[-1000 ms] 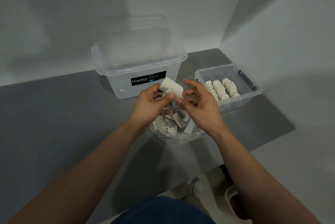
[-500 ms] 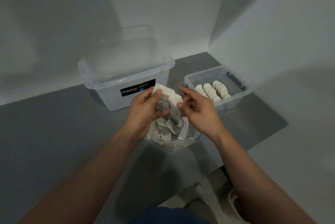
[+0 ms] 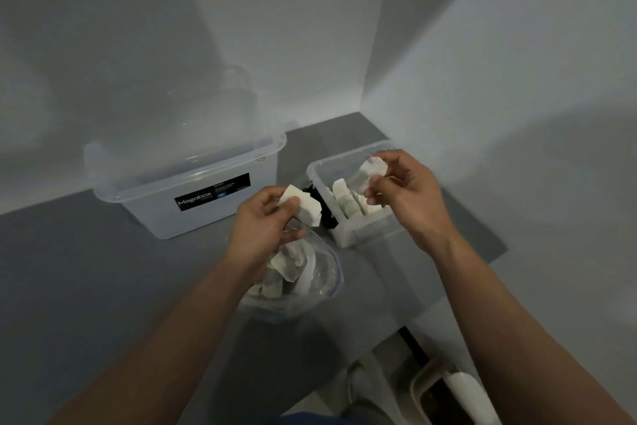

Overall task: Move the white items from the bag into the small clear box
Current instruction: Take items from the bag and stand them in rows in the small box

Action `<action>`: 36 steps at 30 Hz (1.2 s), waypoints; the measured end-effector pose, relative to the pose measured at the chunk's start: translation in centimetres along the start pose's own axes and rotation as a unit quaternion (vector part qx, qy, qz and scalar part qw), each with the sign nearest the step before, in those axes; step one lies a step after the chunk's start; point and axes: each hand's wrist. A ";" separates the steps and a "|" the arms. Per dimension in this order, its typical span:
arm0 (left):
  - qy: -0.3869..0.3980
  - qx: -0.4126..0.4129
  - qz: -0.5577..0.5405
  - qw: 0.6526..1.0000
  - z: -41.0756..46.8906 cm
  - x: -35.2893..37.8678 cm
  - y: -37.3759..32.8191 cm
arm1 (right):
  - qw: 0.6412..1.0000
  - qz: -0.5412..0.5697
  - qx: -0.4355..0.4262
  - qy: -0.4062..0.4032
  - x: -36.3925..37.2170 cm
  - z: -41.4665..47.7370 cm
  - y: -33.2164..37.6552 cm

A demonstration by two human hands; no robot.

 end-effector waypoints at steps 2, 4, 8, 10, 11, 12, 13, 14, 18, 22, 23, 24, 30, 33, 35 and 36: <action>0.003 -0.005 -0.002 1.000 0.5 1.5 0.0 | 0.999 0.023 0.017 -0.018 -2.4 1.7 -0.1; 0.004 -0.008 0.001 1.000 1.0 3.0 -0.1 | 0.999 0.032 0.026 -0.026 -4.4 3.4 -0.2; -0.006 -0.003 0.007 1.000 2.5 5.6 -0.2 | 0.999 -0.031 0.019 0.000 -7.4 6.6 -1.2; -0.017 -0.002 0.011 1.000 3.2 6.6 -0.3 | 0.986 -0.157 -0.001 0.054 -8.6 8.3 -2.8; -0.020 0.000 0.014 1.000 3.6 6.9 -0.3 | 0.967 -0.230 -0.011 0.108 -9.1 9.1 -3.8; -0.024 0.003 0.014 1.000 3.9 7.3 -0.3 | 0.942 -0.290 -0.013 0.171 -9.4 9.8 -4.6; -0.030 0.006 0.010 0.999 4.2 7.6 -0.3 | 0.911 -0.337 -0.010 0.237 -9.5 10.4 -5.5; -0.039 0.007 0.004 0.999 4.5 7.9 -0.3 | 0.876 -0.378 -0.012 0.300 -9.5 10.8 -6.4; -0.065 0.008 -0.005 0.998 5.5 9.5 -0.1 | 0.750 -0.456 -0.036 0.478 -8.9 11.9 -8.9; -0.081 0.006 -0.012 0.997 5.9 10.1 0.7 | 0.667 -0.485 -0.065 0.561 -7.8 13.3 -10.6; -0.088 0.004 -0.015 0.996 5.9 10.2 0.7 | 0.653 -0.491 -0.069 0.572 -7.6 13.6 -11.0; -0.096 0.001 -0.019 0.995 6.1 10.3 0.7 | 0.637 -0.497 -0.064 0.586 -7.3 13.8 -11.2; -0.120 -0.018 -0.061 0.991 6.6 11.3 1.1 | 0.535 -0.553 -0.123 0.627 -5.8 14.4 -13.0; -0.121 -0.032 -0.069 0.990 6.6 11.7 1.3 | 0.501 -0.586 -0.155 0.618 -5.2 14.2 -14.5; -0.120 -0.041 -0.071 0.989 6.6 11.7 1.3 | 0.480 -0.606 -0.172 0.611 -5.2 13.9 -15.1; -0.119 -0.045 -0.071 0.989 6.6 11.6 1.3 | 0.470 -0.611 -0.180 0.611 -5.2 13.9 -15.3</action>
Point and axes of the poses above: each hand's wrist, its own z-axis towards the middle knuckle, its own x-axis out of the palm, y = z × x, and after that the axes turned 14 degrees about -x, right-handed
